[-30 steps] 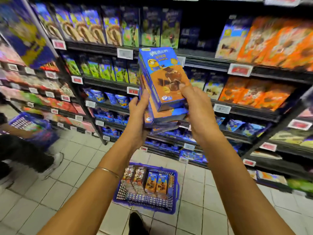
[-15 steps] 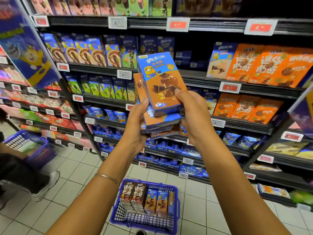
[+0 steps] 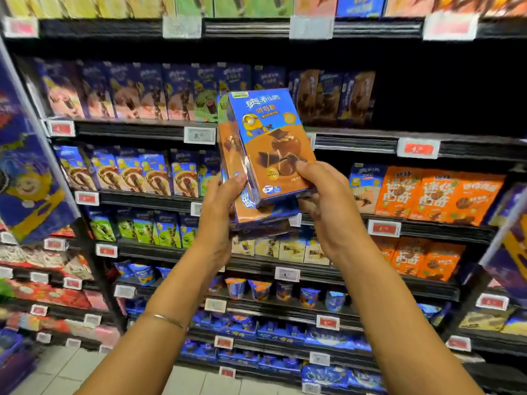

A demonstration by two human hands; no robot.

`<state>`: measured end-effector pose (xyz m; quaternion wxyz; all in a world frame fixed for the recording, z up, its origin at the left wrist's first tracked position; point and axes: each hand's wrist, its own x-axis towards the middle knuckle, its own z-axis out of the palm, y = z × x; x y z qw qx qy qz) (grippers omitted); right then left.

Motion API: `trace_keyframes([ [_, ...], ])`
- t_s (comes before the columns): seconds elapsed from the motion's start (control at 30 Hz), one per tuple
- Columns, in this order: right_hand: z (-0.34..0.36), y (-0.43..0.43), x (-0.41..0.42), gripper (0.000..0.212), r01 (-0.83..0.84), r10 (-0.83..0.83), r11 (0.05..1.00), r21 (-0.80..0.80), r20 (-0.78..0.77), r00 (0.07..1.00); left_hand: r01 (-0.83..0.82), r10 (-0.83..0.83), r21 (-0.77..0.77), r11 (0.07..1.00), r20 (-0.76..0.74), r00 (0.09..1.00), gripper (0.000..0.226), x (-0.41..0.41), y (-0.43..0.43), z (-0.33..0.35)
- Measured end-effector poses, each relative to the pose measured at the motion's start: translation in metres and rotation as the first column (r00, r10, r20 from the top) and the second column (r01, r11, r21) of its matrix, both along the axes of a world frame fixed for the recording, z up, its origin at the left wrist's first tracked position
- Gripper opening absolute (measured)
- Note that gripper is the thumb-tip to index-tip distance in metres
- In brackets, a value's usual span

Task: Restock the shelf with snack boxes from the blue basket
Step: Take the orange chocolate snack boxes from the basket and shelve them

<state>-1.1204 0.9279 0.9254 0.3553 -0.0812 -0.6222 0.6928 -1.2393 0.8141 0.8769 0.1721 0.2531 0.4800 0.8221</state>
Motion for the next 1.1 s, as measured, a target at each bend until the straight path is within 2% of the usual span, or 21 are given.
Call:
trace_keyframes([
  [0.23, 0.03, 0.015, -0.019, 0.015, 0.054, -0.051, 0.998, 0.028, -0.104, 0.993, 0.033, -0.028, 0.021, 0.999, -0.171, 0.985, 0.088, -0.04, 0.028, 0.04],
  [0.33, 0.036, 0.033, -0.02, 0.017, 0.062, -0.06, 0.997, 0.049, -0.053, 0.997, 0.031, -0.022, 0.036, 0.999, -0.218, 0.976, 0.084, -0.057, 0.044, 0.046],
  [0.43, 0.04, 0.055, -0.02, 0.019, 0.05, -0.049, 0.998, 0.03, -0.014, 0.999, 0.021, -0.006, 0.082, 0.996, -0.184, 0.983, 0.086, -0.07, 0.06, 0.049],
  [0.53, 0.043, 0.08, -0.022, 0.018, -0.005, 0.005, 1.0, -0.018, -0.033, 0.999, -0.013, 0.031, 0.109, 0.994, -0.159, 0.987, 0.083, -0.076, 0.078, 0.055],
  [0.67, 0.051, 0.121, -0.025, 0.013, -0.077, 0.074, 0.977, -0.197, -0.022, 0.997, -0.041, 0.063, 0.116, 0.992, -0.194, 0.979, 0.06, -0.078, 0.104, 0.07],
  [0.73, 0.055, 0.148, -0.026, 0.009, -0.076, 0.076, 0.954, -0.289, -0.012, 0.997, -0.067, 0.089, 0.118, 0.991, -0.197, 0.976, 0.072, -0.077, 0.116, 0.078],
  [0.83, 0.061, 0.188, -0.031, 0.008, -0.057, 0.058, 0.944, -0.324, -0.006, 0.998, -0.058, 0.086, 0.143, 0.988, -0.192, 0.978, 0.1, -0.074, 0.134, 0.09],
  [0.9, 0.062, 0.215, -0.037, 0.011, -0.017, 0.022, 0.96, -0.278, 0.017, 1.0, -0.071, 0.102, 0.149, 0.986, -0.209, 0.973, 0.097, -0.074, 0.146, 0.096],
  [1.0, 0.066, 0.25, -0.05, 0.012, 0.045, -0.037, 0.993, -0.111, 0.07, 0.997, -0.092, 0.122, 0.149, 0.985, -0.207, 0.971, 0.077, -0.075, 0.161, 0.098],
  [1.1, 0.076, 0.279, -0.069, 0.017, 0.109, -0.114, 0.993, 0.048, 0.123, 0.986, -0.105, 0.141, 0.172, 0.979, -0.209, 0.968, 0.077, -0.075, 0.172, 0.099],
])
